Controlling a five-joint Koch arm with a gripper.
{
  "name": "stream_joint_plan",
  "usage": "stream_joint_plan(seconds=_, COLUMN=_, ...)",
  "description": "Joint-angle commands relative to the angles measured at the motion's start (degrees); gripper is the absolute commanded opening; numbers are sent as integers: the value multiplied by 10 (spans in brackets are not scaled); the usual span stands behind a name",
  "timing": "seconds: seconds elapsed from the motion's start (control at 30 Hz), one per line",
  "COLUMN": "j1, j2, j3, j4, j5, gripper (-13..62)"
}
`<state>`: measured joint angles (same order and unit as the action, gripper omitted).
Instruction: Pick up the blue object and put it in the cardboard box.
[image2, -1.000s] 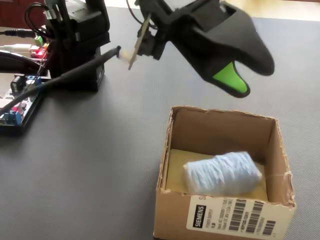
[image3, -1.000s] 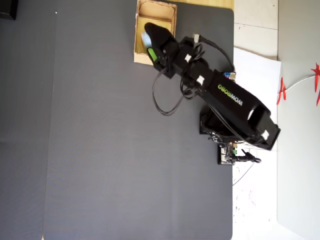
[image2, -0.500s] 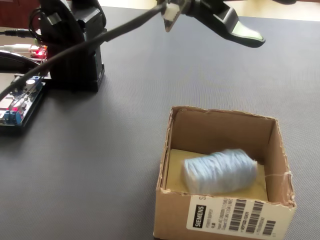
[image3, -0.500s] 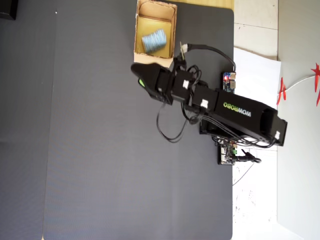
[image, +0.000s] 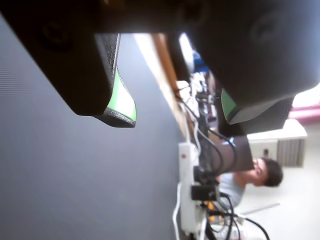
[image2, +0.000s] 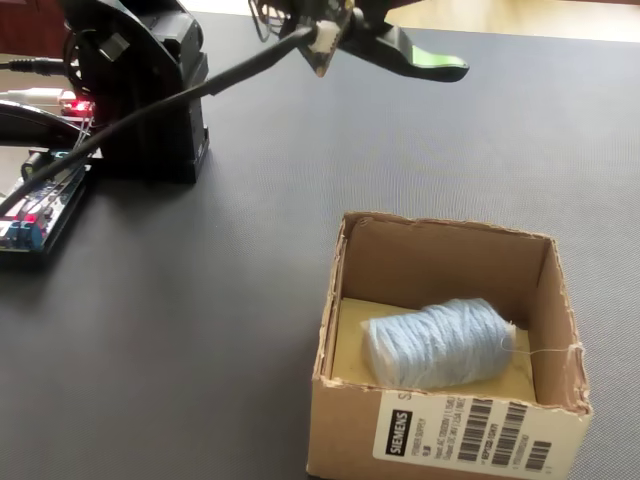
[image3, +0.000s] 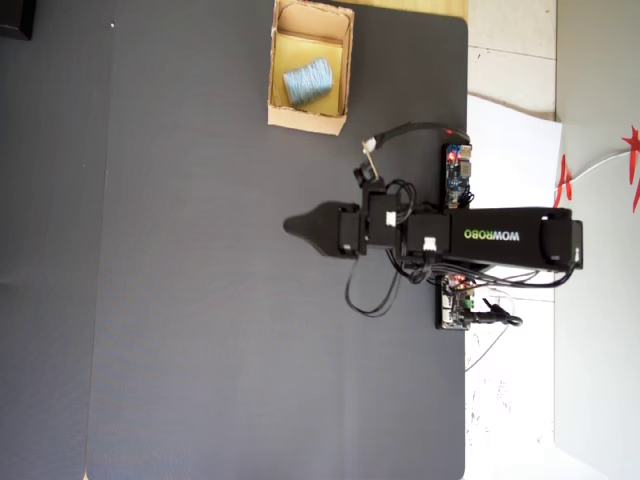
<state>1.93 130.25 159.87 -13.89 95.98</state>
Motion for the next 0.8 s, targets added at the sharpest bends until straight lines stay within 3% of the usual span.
stream_joint_plan(seconds=0.0, j1=-4, j2=33, j3=7, j4=-115, j5=24, gripper=343)
stream_joint_plan(seconds=0.37, j1=-4, j2=54, j3=188, j4=-201, j5=56, gripper=347)
stream_joint_plan(seconds=0.77, j1=3, j2=54, j3=188, j4=11, j5=42, gripper=350)
